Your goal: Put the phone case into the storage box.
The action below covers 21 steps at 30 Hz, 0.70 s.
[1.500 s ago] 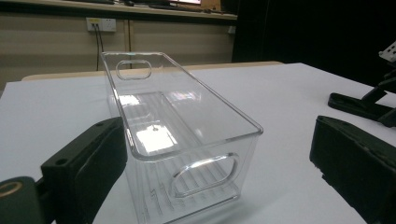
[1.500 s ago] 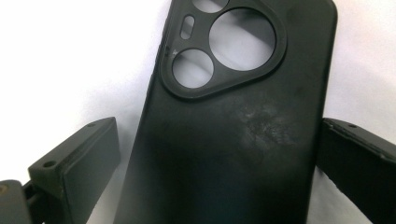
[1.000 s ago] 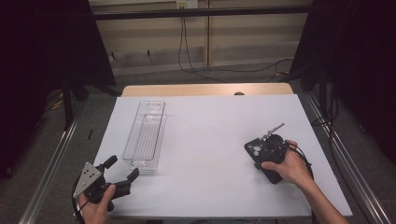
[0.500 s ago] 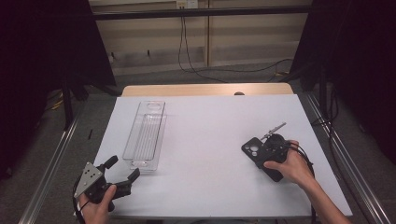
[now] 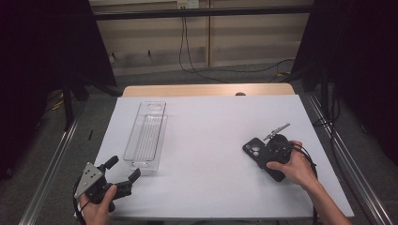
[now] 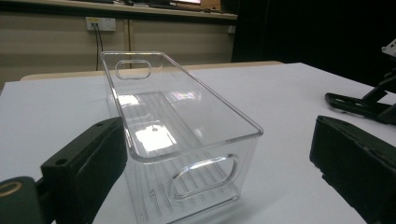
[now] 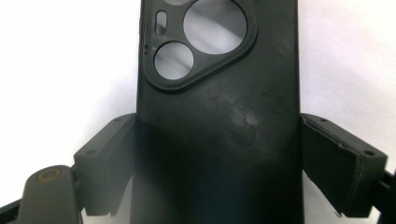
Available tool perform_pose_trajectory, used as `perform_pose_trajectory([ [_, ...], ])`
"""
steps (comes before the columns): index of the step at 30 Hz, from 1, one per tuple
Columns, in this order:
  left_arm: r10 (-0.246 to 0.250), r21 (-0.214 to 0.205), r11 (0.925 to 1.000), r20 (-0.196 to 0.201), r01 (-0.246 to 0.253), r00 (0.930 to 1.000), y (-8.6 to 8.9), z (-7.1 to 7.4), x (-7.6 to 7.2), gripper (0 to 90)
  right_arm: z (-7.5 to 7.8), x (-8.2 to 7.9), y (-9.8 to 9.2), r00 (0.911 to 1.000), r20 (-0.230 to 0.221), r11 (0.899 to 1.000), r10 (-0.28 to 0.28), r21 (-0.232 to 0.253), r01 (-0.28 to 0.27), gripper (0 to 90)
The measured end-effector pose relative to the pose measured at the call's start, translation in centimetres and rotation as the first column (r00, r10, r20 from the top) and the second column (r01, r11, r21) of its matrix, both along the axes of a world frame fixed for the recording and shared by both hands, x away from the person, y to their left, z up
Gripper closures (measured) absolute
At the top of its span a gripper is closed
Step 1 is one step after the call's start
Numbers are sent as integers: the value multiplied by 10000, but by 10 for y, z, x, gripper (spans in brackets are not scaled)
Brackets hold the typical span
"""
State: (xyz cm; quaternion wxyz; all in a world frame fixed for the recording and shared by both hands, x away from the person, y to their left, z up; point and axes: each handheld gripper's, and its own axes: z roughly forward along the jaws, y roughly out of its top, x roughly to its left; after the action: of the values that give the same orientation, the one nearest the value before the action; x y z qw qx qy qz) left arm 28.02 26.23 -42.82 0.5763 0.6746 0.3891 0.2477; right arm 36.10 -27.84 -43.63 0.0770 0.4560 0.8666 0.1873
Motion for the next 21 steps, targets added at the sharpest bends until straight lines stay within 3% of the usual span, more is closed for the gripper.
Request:
perform_pose_trajectory([
  [1,-1,-2,10000,-2,1,10000,0,0,0,40,1,0,0,10000,-1,9996,-48,277,48,150],
  [4,-40,56,10000,1,40,10000,0,0,0,40,4,-1,2,9997,226,9998,63,180,-67,150],
  [10,3,25,10000,-40,-3,10000,0,0,0,40,9,-3,-3,9960,875,9981,-182,600,130,150],
  [21,-25,-13,10000,-44,25,10000,-1,0,0,41,11,-11,-12,9730,2246,9867,-538,1616,172,149],
])
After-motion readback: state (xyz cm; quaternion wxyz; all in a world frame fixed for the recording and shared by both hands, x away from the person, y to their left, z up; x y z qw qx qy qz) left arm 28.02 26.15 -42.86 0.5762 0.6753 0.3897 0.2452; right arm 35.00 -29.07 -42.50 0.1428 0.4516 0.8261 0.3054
